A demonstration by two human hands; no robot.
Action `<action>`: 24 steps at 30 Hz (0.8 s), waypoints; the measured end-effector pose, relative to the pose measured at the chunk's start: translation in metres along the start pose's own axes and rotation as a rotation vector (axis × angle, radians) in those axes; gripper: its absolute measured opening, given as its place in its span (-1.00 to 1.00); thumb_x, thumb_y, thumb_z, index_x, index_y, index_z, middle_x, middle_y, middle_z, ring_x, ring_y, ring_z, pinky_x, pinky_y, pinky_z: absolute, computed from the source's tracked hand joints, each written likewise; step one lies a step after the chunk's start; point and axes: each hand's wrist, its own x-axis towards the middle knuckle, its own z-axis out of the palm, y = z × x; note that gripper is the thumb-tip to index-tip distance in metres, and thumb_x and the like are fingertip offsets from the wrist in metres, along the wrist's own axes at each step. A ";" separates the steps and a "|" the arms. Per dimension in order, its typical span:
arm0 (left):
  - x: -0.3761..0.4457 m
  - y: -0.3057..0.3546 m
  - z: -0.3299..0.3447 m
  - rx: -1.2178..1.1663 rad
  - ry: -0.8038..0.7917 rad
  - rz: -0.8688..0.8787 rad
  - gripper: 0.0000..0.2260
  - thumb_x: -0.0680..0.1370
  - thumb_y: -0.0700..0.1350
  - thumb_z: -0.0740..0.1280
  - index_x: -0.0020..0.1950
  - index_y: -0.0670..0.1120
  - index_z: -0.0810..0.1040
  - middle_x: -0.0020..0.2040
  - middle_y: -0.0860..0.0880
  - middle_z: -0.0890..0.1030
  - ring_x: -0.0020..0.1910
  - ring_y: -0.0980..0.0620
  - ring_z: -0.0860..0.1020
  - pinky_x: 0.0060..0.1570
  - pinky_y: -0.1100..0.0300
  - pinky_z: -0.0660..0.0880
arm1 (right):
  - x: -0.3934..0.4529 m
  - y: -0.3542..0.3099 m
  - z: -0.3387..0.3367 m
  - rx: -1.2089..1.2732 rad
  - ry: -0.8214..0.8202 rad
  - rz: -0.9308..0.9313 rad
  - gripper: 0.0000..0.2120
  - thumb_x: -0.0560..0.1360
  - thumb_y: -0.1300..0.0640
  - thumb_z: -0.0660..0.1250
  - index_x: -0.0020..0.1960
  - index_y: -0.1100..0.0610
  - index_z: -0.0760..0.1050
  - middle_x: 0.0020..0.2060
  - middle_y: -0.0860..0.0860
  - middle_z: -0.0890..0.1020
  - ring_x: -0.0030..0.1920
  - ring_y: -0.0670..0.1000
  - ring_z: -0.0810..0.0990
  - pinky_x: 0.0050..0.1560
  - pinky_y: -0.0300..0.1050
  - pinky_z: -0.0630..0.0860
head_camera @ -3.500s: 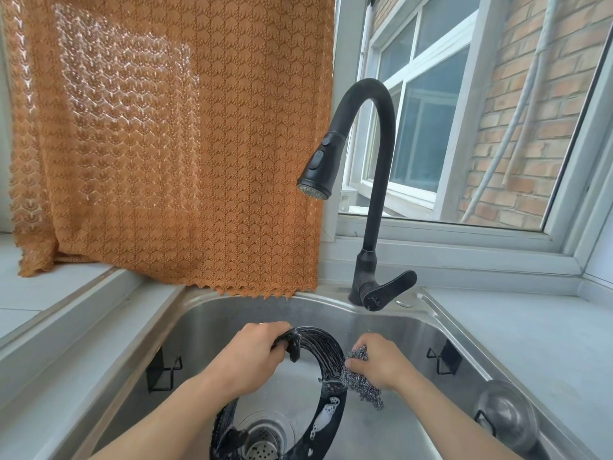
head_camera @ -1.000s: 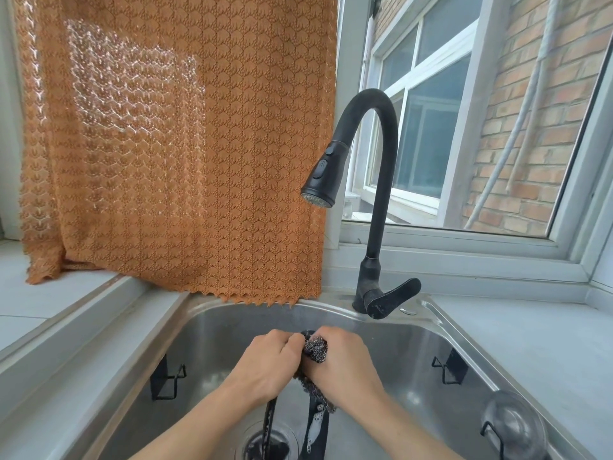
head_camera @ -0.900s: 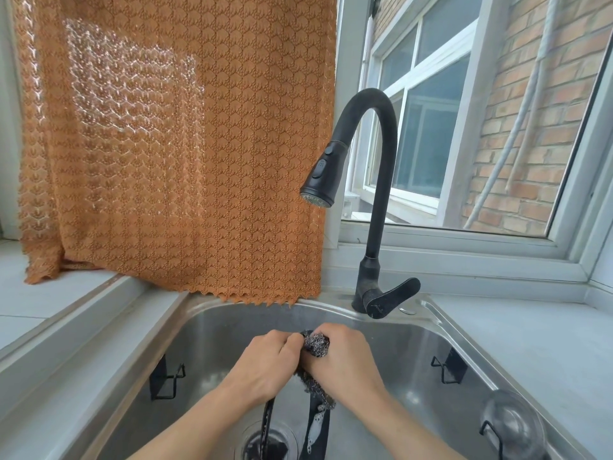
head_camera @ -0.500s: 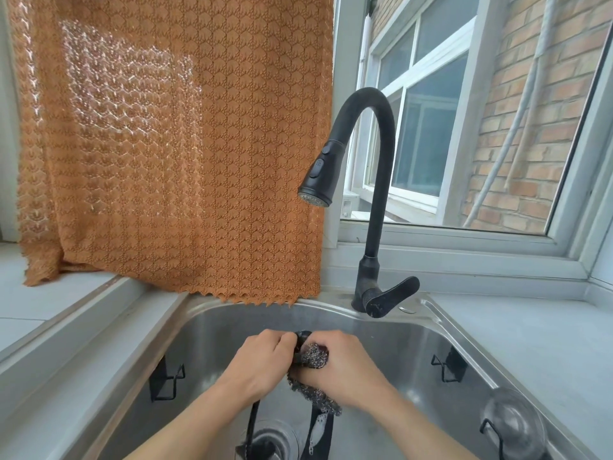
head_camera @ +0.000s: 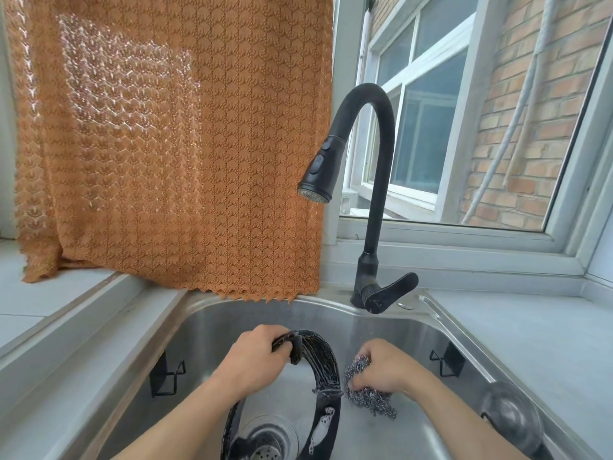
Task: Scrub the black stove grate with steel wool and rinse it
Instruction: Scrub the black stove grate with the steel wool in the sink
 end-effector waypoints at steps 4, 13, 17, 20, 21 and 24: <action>-0.001 0.001 -0.001 0.016 -0.003 0.055 -0.76 0.64 -0.15 0.25 -0.15 0.08 0.60 -0.28 0.06 0.60 -0.35 0.05 0.48 -0.32 0.18 0.38 | 0.012 0.005 0.007 0.036 -0.023 -0.031 -0.43 0.42 0.04 0.56 0.38 -0.02 0.46 0.32 -0.01 0.51 0.22 0.01 0.56 0.18 -0.09 0.56; -0.004 0.004 -0.002 0.037 -0.030 0.090 -0.72 0.59 -0.24 0.24 -0.12 0.14 0.55 -0.19 0.08 0.64 -0.17 -0.03 0.60 -0.20 0.12 0.49 | 0.024 0.013 0.009 -0.039 0.036 -0.088 -0.69 0.53 0.08 0.48 0.21 -0.03 0.47 0.08 -0.03 0.45 -0.27 -0.14 0.45 -0.32 -0.31 0.34; -0.003 0.000 -0.007 -0.015 -0.059 -0.039 -0.68 0.49 -0.25 0.19 0.12 0.11 0.47 -0.09 -0.02 0.69 -0.27 -0.07 0.57 -0.31 0.13 0.43 | 0.018 0.005 0.005 -0.051 0.180 -0.185 -0.77 0.57 0.05 0.42 0.20 -0.09 0.50 0.14 -0.06 0.49 -0.13 -0.05 0.53 -0.02 -0.18 0.45; -0.006 0.001 -0.012 -0.008 -0.113 -0.109 -0.65 0.48 -0.13 0.28 0.24 0.12 0.38 -0.13 -0.05 0.68 -0.32 -0.01 0.54 -0.29 0.15 0.46 | 0.013 -0.003 0.005 -0.042 0.297 -0.266 -0.77 0.59 0.04 0.36 0.23 -0.12 0.52 0.09 -0.09 0.59 -0.21 -0.12 0.55 -0.05 -0.15 0.46; -0.007 0.002 -0.014 -0.008 -0.136 -0.129 -0.63 0.46 -0.07 0.31 0.25 0.13 0.38 -0.12 -0.03 0.68 -0.28 -0.02 0.60 -0.23 0.13 0.52 | 0.011 -0.006 0.005 -0.038 0.326 -0.297 -0.78 0.59 0.04 0.36 0.22 -0.13 0.52 0.10 -0.11 0.60 -0.14 -0.12 0.58 -0.01 -0.13 0.48; -0.007 0.003 -0.013 -0.016 -0.184 -0.160 -0.74 0.47 0.10 0.37 0.13 0.10 0.51 -0.06 0.03 0.71 -0.14 0.02 0.71 -0.01 0.12 0.59 | 0.006 -0.012 0.007 -0.043 0.374 -0.387 -0.78 0.60 0.05 0.34 0.24 -0.12 0.52 0.20 -0.20 0.55 0.20 -0.09 0.53 0.23 -0.07 0.47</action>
